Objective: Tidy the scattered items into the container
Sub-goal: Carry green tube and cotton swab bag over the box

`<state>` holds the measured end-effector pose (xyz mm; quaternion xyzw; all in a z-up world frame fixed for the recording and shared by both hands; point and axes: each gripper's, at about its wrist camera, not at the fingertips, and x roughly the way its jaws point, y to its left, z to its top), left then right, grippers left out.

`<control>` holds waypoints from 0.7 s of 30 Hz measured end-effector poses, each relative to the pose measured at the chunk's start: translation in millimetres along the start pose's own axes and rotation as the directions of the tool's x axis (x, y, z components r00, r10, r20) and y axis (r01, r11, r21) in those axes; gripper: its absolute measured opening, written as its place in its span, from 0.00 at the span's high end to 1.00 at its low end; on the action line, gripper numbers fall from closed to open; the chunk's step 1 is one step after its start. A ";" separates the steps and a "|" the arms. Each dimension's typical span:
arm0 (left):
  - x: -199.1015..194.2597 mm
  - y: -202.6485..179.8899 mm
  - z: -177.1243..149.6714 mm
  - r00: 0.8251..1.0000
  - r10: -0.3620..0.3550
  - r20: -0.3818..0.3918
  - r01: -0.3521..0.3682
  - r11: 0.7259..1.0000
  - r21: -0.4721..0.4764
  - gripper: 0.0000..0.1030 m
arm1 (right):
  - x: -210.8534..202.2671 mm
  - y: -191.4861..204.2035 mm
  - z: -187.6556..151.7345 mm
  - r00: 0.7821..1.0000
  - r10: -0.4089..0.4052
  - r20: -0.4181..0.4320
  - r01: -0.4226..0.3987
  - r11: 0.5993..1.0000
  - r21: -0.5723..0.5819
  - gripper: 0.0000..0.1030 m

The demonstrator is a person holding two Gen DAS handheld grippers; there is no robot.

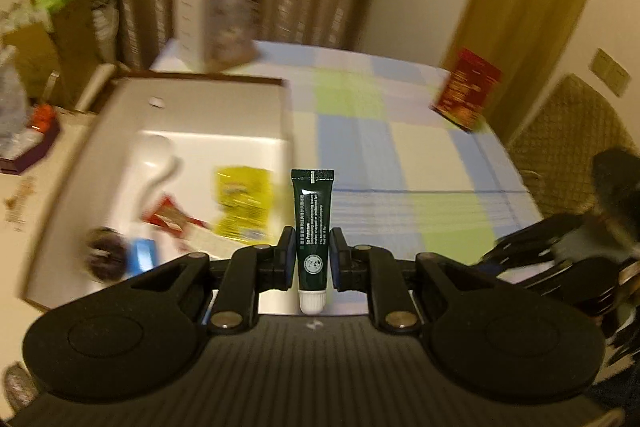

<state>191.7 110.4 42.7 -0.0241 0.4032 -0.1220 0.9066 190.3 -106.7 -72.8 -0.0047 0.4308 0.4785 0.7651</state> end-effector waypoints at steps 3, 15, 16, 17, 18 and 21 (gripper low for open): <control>-8.0 27.9 5.1 0.999 0.042 0.017 -0.042 0.999 -0.017 0.87 | 11.4 15.3 24.1 0.999 0.017 0.042 -0.016 1.000 -0.027 0.74; 1.5 100.8 14.2 0.997 0.071 -0.004 -0.071 0.997 -0.034 0.87 | 76.0 36.4 90.3 0.998 -0.022 0.064 0.027 0.996 -0.086 0.74; 7.4 103.9 17.6 0.998 0.067 -0.008 -0.068 0.997 -0.028 0.87 | 82.0 34.9 95.8 0.997 -0.033 0.063 0.039 0.995 -0.092 0.74; 13.4 106.7 21.2 0.998 0.062 -0.013 -0.062 0.998 -0.021 0.87 | 88.4 32.3 102.0 0.997 -0.047 0.063 0.053 0.994 -0.098 0.74; 20.0 109.1 24.7 0.998 0.053 -0.017 -0.053 0.998 -0.018 0.87 | 94.8 29.7 108.5 0.996 -0.061 0.062 0.067 0.992 -0.105 0.74; 41.2 117.6 36.3 0.999 0.022 -0.034 -0.022 1.000 -0.008 0.87 | 113.2 17.6 126.4 0.993 -0.103 0.062 0.111 0.985 -0.130 0.74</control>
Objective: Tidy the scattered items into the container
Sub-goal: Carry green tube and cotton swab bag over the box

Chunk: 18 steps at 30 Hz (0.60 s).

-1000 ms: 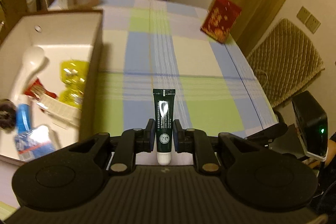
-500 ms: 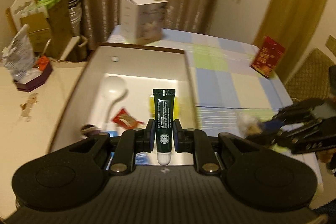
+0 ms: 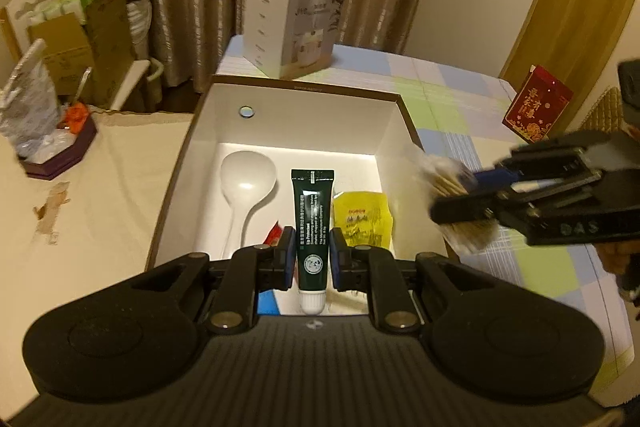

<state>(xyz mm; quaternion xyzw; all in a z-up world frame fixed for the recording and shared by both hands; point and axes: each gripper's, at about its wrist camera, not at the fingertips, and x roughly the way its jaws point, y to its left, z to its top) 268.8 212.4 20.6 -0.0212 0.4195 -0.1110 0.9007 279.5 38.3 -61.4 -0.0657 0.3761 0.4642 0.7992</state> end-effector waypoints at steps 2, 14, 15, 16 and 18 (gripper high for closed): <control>16.5 3.9 9.3 1.000 -0.013 -0.015 0.013 1.000 0.009 0.87 | 14.6 -11.3 10.1 1.000 -0.028 -0.014 0.028 1.000 -0.006 0.74; 110.2 14.4 54.8 0.992 -0.066 -0.107 0.069 0.997 0.022 0.87 | 102.4 -63.5 44.9 0.965 -0.183 -0.189 0.156 0.977 -0.147 0.74; 117.7 14.6 56.4 0.991 -0.060 -0.118 0.064 0.998 0.023 0.87 | 108.0 -64.5 44.5 0.958 -0.198 -0.207 0.164 0.972 -0.171 0.74; 125.1 14.8 57.1 0.990 -0.053 -0.131 0.057 0.998 0.023 0.87 | 113.9 -65.4 44.0 0.951 -0.213 -0.224 0.169 0.965 -0.200 0.74; 137.3 15.9 57.8 0.987 -0.046 -0.153 0.050 0.998 0.023 0.87 | 122.7 -66.3 41.4 0.941 -0.234 -0.246 0.172 0.953 -0.249 0.74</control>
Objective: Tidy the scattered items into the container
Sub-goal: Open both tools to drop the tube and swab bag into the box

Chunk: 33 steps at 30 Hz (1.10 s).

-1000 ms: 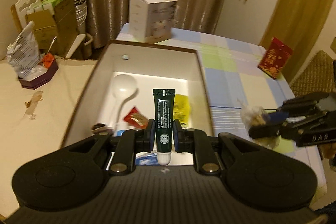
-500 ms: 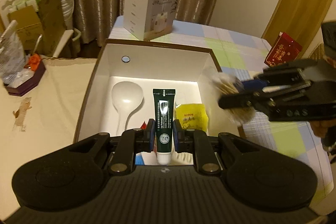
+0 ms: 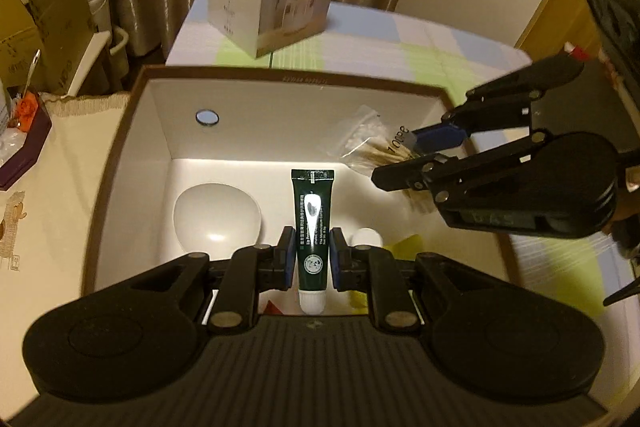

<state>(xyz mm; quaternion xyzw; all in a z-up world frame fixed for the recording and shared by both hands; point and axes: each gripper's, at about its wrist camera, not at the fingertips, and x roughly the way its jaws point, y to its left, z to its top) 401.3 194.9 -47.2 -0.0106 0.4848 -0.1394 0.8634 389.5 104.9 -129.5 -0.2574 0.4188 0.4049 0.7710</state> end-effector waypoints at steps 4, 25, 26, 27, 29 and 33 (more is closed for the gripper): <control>19.4 4.2 1.6 1.000 0.012 -0.024 -0.013 1.000 -0.016 0.87 | 13.8 1.2 -0.9 1.000 -0.011 -0.025 0.008 0.996 -0.088 0.74; 45.0 14.4 -2.5 0.996 0.034 -0.087 -0.040 0.996 -0.077 0.87 | 27.7 -1.9 -5.3 0.994 0.080 -0.078 -0.091 0.983 -0.162 0.26; 45.3 14.1 -2.5 0.996 0.032 -0.089 -0.039 0.996 -0.077 0.87 | 26.3 -1.9 -5.9 0.994 0.084 -0.074 -0.096 0.982 -0.165 0.26; 46.0 13.5 -2.0 0.995 0.030 -0.091 -0.037 0.996 -0.078 0.87 | 25.1 -1.8 -6.5 0.994 0.089 -0.070 -0.099 0.981 -0.168 0.26; 47.2 13.1 -1.3 0.995 0.028 -0.093 -0.036 0.996 -0.081 0.87 | 21.6 0.3 -7.7 0.995 0.084 -0.062 -0.094 0.981 -0.172 0.26; 49.9 11.9 -2.1 0.993 0.046 -0.106 -0.054 0.996 -0.073 0.78 | 18.3 2.3 -8.8 0.995 0.087 -0.053 -0.095 0.981 -0.168 0.26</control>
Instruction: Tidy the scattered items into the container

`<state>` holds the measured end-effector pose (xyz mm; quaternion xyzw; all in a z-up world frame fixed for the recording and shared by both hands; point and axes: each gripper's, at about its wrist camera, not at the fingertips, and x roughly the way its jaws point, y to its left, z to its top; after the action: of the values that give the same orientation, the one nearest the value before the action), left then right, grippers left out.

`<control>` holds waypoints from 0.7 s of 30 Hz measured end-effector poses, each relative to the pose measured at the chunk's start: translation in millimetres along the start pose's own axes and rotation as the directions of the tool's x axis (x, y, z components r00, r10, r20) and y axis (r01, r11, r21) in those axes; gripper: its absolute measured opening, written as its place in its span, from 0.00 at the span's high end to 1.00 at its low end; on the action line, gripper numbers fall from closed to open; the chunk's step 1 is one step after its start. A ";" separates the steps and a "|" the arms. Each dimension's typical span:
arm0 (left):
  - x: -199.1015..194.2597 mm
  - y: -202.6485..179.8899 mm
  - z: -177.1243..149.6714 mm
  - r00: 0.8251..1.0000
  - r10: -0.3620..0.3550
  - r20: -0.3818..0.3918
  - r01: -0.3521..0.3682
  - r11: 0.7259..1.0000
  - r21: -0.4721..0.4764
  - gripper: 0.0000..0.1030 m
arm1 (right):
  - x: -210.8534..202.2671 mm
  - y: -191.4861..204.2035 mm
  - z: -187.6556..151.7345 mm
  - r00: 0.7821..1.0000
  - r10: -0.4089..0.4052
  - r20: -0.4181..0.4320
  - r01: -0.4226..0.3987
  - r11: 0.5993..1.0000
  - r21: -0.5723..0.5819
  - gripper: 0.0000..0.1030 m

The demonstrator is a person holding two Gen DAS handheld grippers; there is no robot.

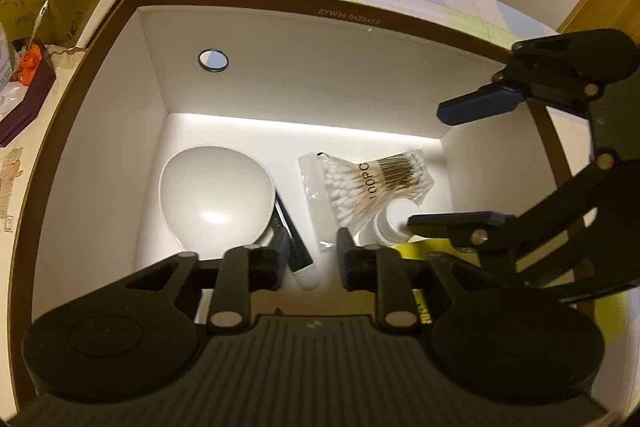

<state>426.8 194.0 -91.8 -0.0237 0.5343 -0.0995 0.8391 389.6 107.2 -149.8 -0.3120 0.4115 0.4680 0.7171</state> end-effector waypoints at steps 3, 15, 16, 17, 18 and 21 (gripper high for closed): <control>-0.8 -1.6 -0.8 1.000 0.014 -0.004 -0.014 1.000 0.006 0.72 | -1.3 0.6 -2.3 1.000 -0.004 0.005 0.004 1.000 -0.002 0.26; -13.2 -6.6 -6.5 0.998 0.069 -0.006 -0.069 0.998 -0.005 0.28 | -18.2 12.2 -17.0 0.998 0.005 0.065 -0.001 0.999 -0.054 0.00; -15.1 -7.0 -7.6 0.997 0.080 -0.006 -0.080 0.997 -0.007 0.24 | -20.9 15.3 -18.4 0.997 0.007 0.078 -0.001 0.998 -0.071 0.00; -16.7 -7.4 -8.7 0.996 0.086 -0.005 -0.086 0.996 -0.007 0.21 | -22.7 17.7 -19.2 0.997 0.011 0.079 -0.005 0.997 -0.077 0.00; -18.8 -7.8 -10.1 0.996 0.091 -0.003 -0.091 0.996 -0.008 0.19 | -24.7 20.1 -20.1 0.997 0.012 0.081 -0.006 0.997 -0.078 0.00; -26.2 -9.2 -13.6 0.994 0.106 0.001 -0.106 0.994 -0.017 0.13 | -31.2 25.5 -23.1 0.995 0.009 0.096 -0.002 0.997 -0.073 0.00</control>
<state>402.5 191.0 -72.9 -0.0025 0.5348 -0.0506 0.8435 352.1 84.4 -134.6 -0.3140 0.3603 0.4989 0.7230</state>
